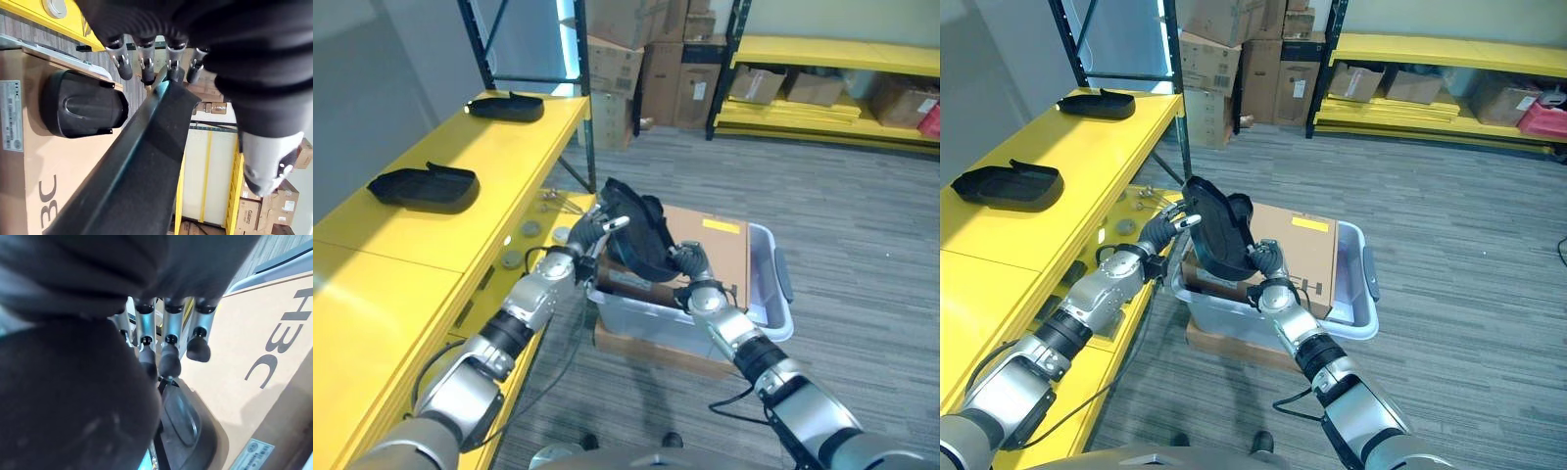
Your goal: Move parts from the plastic box to the shelf.
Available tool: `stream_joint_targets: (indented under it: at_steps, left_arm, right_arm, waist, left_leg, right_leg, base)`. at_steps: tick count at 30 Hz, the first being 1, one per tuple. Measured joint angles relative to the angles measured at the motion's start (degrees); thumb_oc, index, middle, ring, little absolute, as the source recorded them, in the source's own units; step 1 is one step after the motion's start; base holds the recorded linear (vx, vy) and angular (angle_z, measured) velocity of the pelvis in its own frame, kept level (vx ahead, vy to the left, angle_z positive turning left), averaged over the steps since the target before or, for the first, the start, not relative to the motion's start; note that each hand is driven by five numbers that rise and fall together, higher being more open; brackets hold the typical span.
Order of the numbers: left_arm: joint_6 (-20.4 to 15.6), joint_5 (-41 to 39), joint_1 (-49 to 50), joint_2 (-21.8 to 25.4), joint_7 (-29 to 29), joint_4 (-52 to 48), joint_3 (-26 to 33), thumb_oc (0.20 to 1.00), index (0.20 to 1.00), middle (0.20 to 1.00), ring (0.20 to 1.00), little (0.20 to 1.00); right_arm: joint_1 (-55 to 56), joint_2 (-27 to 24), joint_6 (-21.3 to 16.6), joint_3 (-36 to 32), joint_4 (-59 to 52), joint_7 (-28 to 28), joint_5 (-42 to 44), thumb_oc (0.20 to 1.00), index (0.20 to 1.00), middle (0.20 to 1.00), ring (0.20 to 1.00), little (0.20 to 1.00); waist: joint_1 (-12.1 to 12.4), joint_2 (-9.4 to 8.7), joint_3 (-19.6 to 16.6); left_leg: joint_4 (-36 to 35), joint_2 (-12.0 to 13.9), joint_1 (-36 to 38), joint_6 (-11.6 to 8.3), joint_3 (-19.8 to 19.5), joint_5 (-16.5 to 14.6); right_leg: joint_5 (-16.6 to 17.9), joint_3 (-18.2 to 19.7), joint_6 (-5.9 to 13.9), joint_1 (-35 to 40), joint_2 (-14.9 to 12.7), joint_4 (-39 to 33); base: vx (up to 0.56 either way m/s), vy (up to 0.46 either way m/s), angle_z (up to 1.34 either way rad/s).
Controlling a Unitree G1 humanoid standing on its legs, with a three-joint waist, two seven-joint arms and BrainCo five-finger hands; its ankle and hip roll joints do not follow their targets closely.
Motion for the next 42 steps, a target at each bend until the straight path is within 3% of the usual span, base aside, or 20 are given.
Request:
stream_joint_targets:
  at_steps: [14, 42]
  left_arm:
    - [1.5, 2.5, 0.1, 0.2, 2.7, 3.4, -0.8, 1.000, 1.000, 1.000, 1.000, 1.000]
    - [-0.1, 2.4, 1.7, -1.1, 1.6, 2.4, -2.2, 1.000, 1.000, 1.000, 1.000, 1.000]
  right_arm:
    - [-0.1, 0.2, 0.0, 0.1, 0.0, 0.1, 0.0, 0.200, 0.200, 0.200, 0.200, 0.200]
    - [-0.1, 0.2, 0.0, 0.5, -0.5, 1.2, -0.2, 0.200, 0.200, 0.200, 0.200, 0.200]
  waist:
    - [0.3, -0.01, 0.0]
    - [-0.1, -0.03, 0.6]
  left_leg:
    - [0.0, 0.0, 0.0, -0.04, 0.0, 0.0]
    - [0.0, 0.2, 0.0, -0.21, -0.2, -0.2]
  right_leg:
    - [0.0, 0.0, 0.01, 0.0, 0.1, 0.0]
    - [-0.3, -0.1, 0.05, 0.0, 0.3, 0.0]
  base:
    - [0.00, 0.000, 0.00]
    - [0.00, 0.000, 0.00]
